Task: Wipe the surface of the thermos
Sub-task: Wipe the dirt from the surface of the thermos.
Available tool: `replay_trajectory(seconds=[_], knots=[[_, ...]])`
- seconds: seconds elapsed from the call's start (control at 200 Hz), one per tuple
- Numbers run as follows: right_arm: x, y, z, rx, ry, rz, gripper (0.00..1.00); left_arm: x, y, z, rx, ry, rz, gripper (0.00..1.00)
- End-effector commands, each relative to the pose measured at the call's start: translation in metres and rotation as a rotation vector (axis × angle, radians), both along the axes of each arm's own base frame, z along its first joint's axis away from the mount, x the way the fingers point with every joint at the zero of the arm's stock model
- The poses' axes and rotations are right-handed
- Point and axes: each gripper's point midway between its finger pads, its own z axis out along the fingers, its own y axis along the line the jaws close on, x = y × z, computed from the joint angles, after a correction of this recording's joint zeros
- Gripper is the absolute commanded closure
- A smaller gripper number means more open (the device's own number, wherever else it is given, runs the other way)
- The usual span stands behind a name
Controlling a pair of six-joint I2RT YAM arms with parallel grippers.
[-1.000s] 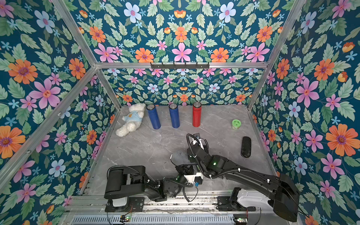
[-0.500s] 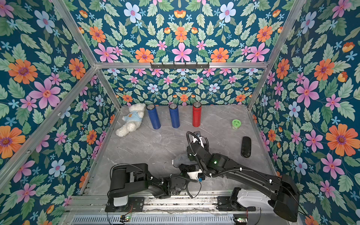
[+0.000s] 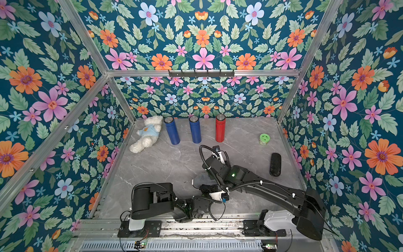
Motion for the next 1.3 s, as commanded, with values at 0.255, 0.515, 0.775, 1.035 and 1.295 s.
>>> replay_trajectory(seconds=[0.255,0.515,0.775,1.035,1.295], knots=[[-0.007,0.005,-0.027,-0.038,0.163,-0.01,1.0,0.008,-0.002,0.043,-0.012,-0.029,0.044,1.0],[-0.007,0.004,-0.037,-0.043,0.223,-0.012,1.0,0.014,0.001,-0.024,0.101,0.068,0.071,1.0],[-0.006,0.008,-0.044,-0.036,0.277,-0.005,1.0,0.028,0.012,-0.069,0.184,0.122,0.114,1.0],[-0.006,0.011,-0.054,-0.048,0.348,0.002,1.0,0.037,-0.002,-0.024,0.152,0.07,0.128,1.0],[-0.009,0.011,-0.056,-0.042,0.363,0.005,1.0,0.048,-0.01,0.037,0.046,0.092,0.148,1.0]])
